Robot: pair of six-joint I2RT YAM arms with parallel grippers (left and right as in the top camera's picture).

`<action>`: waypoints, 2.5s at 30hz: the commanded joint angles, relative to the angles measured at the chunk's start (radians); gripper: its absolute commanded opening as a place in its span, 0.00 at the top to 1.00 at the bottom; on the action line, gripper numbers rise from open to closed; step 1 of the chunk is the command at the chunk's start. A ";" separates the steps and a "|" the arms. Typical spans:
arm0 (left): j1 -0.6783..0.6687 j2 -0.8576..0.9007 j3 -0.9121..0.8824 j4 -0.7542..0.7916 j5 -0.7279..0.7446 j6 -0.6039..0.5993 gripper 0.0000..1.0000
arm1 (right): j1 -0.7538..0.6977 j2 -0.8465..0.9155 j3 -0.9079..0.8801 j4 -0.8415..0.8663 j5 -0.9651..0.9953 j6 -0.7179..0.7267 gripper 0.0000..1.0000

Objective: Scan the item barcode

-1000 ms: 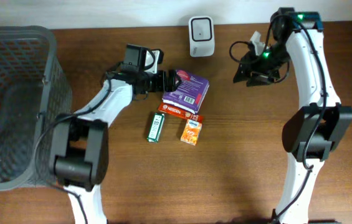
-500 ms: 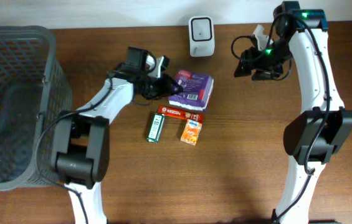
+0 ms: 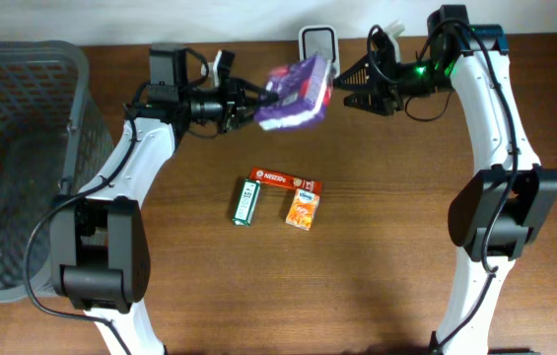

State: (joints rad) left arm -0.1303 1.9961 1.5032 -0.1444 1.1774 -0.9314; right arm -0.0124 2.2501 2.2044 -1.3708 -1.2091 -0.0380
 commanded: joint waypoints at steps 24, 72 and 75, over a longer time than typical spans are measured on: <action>-0.040 -0.035 0.022 0.132 -0.040 -0.398 0.67 | 0.105 -0.018 -0.005 0.319 -0.058 0.238 0.32; -0.119 -0.362 0.022 -0.779 -1.225 0.513 0.09 | -0.061 0.053 0.150 0.239 1.827 0.129 0.96; -0.119 -0.362 0.022 -0.780 -1.223 0.476 0.09 | -0.243 0.068 0.114 0.213 1.812 0.204 0.96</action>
State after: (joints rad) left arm -0.2466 1.6409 1.5185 -0.9249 -0.0349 -0.4343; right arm -0.2016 2.3573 2.3425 -1.1625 0.6136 0.0956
